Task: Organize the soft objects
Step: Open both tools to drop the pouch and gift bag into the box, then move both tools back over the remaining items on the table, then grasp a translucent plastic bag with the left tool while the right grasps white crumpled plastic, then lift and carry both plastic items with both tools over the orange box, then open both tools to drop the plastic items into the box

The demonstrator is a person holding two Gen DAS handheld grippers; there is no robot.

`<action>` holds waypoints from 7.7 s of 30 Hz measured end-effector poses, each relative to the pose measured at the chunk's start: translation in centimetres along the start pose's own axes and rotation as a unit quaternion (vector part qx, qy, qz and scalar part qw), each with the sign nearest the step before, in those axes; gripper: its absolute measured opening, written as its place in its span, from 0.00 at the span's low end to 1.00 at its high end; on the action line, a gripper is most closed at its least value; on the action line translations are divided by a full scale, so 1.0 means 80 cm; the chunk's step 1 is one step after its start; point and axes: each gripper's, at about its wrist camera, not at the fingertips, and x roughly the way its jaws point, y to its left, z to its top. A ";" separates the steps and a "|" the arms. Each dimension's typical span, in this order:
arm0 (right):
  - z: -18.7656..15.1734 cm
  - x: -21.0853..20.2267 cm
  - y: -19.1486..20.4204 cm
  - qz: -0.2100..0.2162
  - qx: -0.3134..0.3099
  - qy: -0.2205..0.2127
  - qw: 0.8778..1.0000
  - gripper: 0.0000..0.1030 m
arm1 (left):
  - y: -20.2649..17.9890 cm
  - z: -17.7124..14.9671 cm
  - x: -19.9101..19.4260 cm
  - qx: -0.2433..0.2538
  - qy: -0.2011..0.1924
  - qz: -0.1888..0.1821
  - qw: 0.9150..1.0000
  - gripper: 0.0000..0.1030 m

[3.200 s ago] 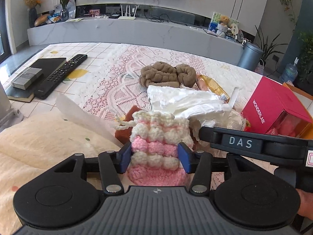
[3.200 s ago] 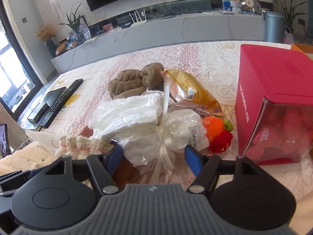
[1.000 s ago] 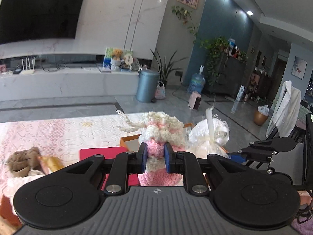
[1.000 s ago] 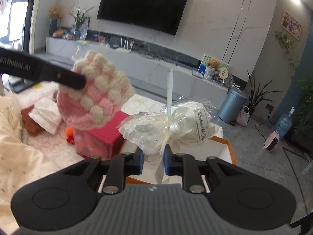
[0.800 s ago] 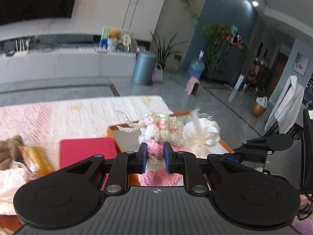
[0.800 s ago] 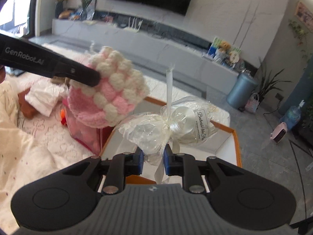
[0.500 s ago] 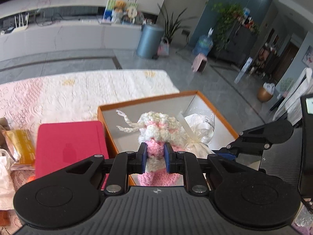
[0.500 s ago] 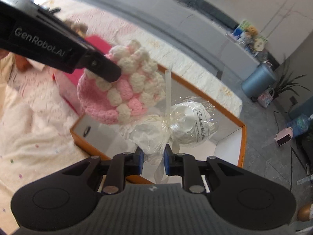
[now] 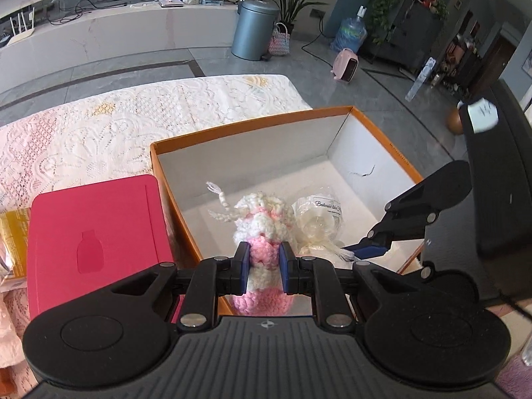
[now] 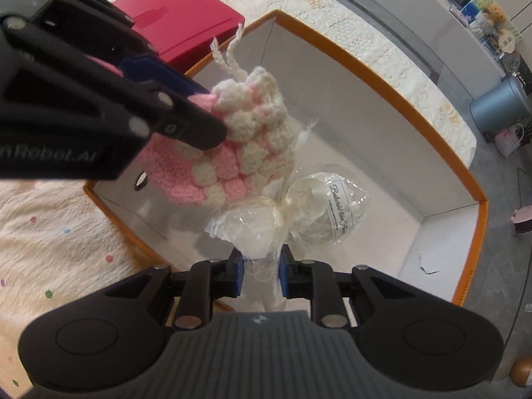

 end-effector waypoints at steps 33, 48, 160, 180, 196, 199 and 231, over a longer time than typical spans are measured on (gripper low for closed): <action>-0.052 -0.106 0.101 0.099 0.291 -0.234 0.922 0.81 | 0.057 -0.105 -0.170 -0.009 -0.150 -0.022 0.988 0.42; -0.026 -0.097 0.256 0.082 0.349 -0.368 0.858 0.83 | 0.163 -0.193 -0.229 -0.073 -0.215 0.088 0.970 0.44; 0.132 -0.069 0.313 0.119 0.164 -0.405 0.892 0.10 | 0.290 -0.238 -0.271 -0.194 -0.348 0.130 0.908 0.01; -0.044 -0.174 0.233 0.056 0.227 -0.458 0.858 0.10 | 0.135 -0.177 -0.265 -0.038 -0.372 0.043 0.926 0.01; -0.109 -0.199 0.130 -0.012 0.289 -0.454 0.843 0.10 | 0.050 -0.071 -0.200 0.029 -0.329 -0.049 0.943 0.01; -0.112 -0.196 0.107 -0.021 0.299 -0.446 0.843 0.10 | 0.036 -0.053 -0.181 0.036 -0.314 -0.061 0.947 0.01; -0.105 -0.011 -0.099 -0.040 0.374 -0.138 0.916 0.12 | 0.029 0.030 0.095 -0.089 0.022 -0.160 0.983 0.01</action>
